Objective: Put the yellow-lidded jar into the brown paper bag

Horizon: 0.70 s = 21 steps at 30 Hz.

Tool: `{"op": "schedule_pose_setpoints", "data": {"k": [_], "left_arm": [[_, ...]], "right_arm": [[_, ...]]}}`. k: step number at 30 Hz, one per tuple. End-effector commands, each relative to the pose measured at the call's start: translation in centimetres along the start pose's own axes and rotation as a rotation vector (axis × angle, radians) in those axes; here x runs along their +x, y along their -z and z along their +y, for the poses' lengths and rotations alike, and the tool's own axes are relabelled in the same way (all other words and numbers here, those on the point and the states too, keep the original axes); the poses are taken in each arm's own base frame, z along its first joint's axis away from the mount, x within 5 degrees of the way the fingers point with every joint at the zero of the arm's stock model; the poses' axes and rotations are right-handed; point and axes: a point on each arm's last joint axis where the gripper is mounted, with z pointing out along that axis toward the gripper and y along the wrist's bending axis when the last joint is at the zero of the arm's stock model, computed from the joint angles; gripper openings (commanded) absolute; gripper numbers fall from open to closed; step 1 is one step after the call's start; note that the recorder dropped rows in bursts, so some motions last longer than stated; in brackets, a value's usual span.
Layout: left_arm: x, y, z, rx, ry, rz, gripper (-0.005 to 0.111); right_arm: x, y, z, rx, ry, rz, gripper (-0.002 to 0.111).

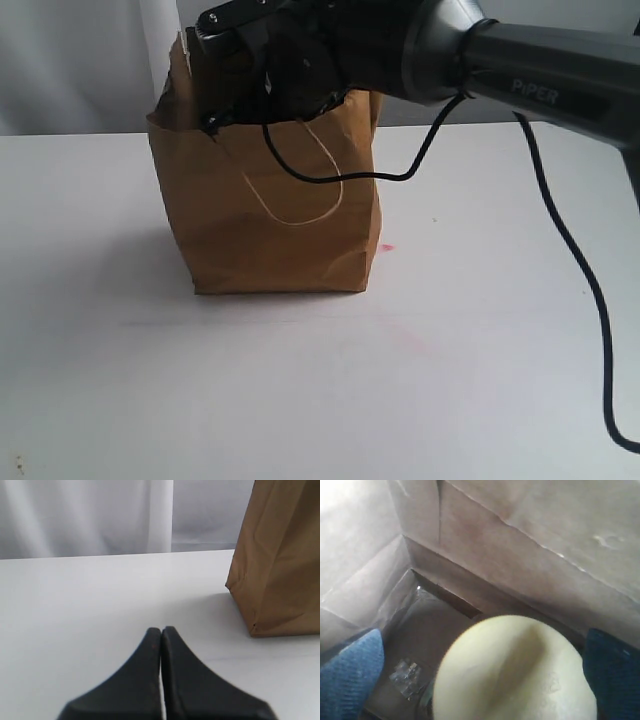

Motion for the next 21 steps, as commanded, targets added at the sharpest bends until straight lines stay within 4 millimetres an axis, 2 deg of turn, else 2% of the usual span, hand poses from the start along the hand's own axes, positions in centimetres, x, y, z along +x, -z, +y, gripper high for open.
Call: {"op": "schedule_pose_setpoints", "data": {"k": [1,6,10,13,15,21], "left_arm": [[-0.1,0.0,0.0,0.005,0.007,-0.003,0.001],[-0.1,0.0,0.0,0.005,0.007,-0.003,0.001],[-0.1,0.0,0.0,0.005,0.007,-0.003,0.001],[-0.1,0.0,0.0,0.005,0.007,-0.003,0.001],[-0.1,0.0,0.0,0.005,0.007,-0.003,0.001],[-0.1,0.0,0.0,0.005,0.007,-0.003,0.001]], "right_arm": [[-0.9,1.4,-0.3,0.001,-0.003,-0.041,0.105],[-1.7,3.7,-0.8,-0.004,-0.020,-0.077,0.105],[-2.2,6.5,-1.3,-0.007,-0.051,-0.071,0.105],[-2.0,8.6,-1.9,0.014,-0.058,-0.020,0.097],[-1.8,9.6,-2.3,0.027,-0.046,0.015,0.087],[-0.5,13.5,-3.4,0.071,-0.036,0.175,0.030]]}}
